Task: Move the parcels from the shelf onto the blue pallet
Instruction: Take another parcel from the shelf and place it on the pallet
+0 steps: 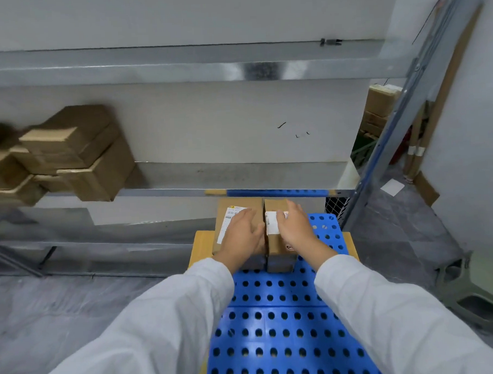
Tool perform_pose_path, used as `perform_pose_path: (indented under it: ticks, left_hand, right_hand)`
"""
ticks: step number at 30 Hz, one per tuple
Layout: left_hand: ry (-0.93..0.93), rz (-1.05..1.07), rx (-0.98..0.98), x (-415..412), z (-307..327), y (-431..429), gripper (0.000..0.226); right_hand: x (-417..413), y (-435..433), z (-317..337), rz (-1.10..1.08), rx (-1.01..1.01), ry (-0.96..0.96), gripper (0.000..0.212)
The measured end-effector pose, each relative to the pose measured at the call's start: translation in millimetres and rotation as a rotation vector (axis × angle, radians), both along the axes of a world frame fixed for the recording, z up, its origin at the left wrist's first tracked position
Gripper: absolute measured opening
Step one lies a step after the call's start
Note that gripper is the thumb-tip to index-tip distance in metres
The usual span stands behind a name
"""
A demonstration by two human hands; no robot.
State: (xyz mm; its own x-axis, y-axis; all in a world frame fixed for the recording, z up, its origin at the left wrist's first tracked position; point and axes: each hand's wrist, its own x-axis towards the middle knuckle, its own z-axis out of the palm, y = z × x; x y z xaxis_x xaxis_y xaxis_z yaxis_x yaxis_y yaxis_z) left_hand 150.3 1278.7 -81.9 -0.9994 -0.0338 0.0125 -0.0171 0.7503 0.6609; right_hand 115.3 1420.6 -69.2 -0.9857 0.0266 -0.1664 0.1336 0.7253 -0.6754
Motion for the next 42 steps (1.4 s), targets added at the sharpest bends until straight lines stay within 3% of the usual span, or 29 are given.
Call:
perform_pose_path:
  ticks: [6, 12, 16, 25, 34, 42]
  left_hand:
    - [0.185, 0.026, -0.147, 22.8, 78.1, -83.5, 0.056]
    - [0.29, 0.122, -0.381, 98.8, 130.5, -234.2, 0.06]
    - [0.293, 0.24, -0.419, 164.8, 144.0, -344.2, 0.061]
    - [0.313, 0.38, -0.516, 264.8, 157.7, -519.8, 0.059]
    - [0.291, 0.435, -0.574, 278.6, 160.2, -615.5, 0.06]
    - [0.323, 0.436, -0.537, 212.9, 171.3, -694.0, 0.058]
  right_hand:
    - [16.9, -91.9, 74.3, 0.353, 0.082, 0.141, 0.05]
    - [65.6, -232.5, 129.2, 0.531, 0.231, 0.282, 0.053]
    - [116.5, -330.7, 143.7, 0.621, 0.344, 0.421, 0.05]
    - [214.1, -525.6, 158.3, 0.826, 0.326, 0.531, 0.053]
    - [212.1, -607.0, 168.4, 0.858, 0.34, 0.499, 0.047]
    - [147.8, -697.4, 165.9, 0.848, 0.301, 0.528, 0.04]
